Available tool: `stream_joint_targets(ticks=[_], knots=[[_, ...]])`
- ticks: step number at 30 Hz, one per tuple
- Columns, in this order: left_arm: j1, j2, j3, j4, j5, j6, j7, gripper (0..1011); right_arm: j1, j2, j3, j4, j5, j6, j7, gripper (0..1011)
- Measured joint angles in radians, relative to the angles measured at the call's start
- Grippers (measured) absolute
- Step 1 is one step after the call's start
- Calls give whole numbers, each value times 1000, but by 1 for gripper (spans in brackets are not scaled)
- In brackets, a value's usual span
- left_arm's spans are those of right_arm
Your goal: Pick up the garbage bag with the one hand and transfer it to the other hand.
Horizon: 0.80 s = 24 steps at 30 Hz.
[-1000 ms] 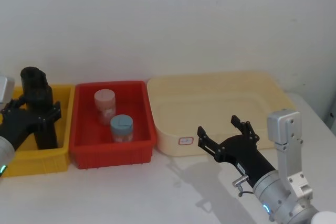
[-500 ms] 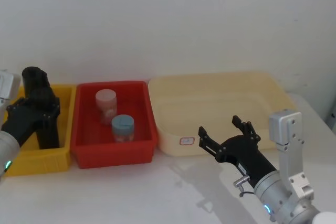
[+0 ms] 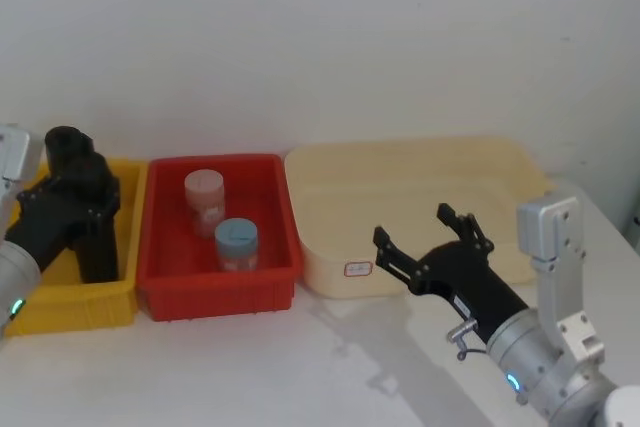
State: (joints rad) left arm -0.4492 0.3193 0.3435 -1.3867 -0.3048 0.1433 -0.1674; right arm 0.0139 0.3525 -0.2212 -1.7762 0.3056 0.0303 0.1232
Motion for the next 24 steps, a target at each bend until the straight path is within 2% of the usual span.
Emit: stream_joint_targets(ticks=[15,24], knots=[[-42,29,-4,-118,-27,13,-109,544,99,52,-10,-15,62,22,163,1000],[-77,27,4,-175,-69,16,-181,544,173,92,-53,-2,93,50,282,1000]])
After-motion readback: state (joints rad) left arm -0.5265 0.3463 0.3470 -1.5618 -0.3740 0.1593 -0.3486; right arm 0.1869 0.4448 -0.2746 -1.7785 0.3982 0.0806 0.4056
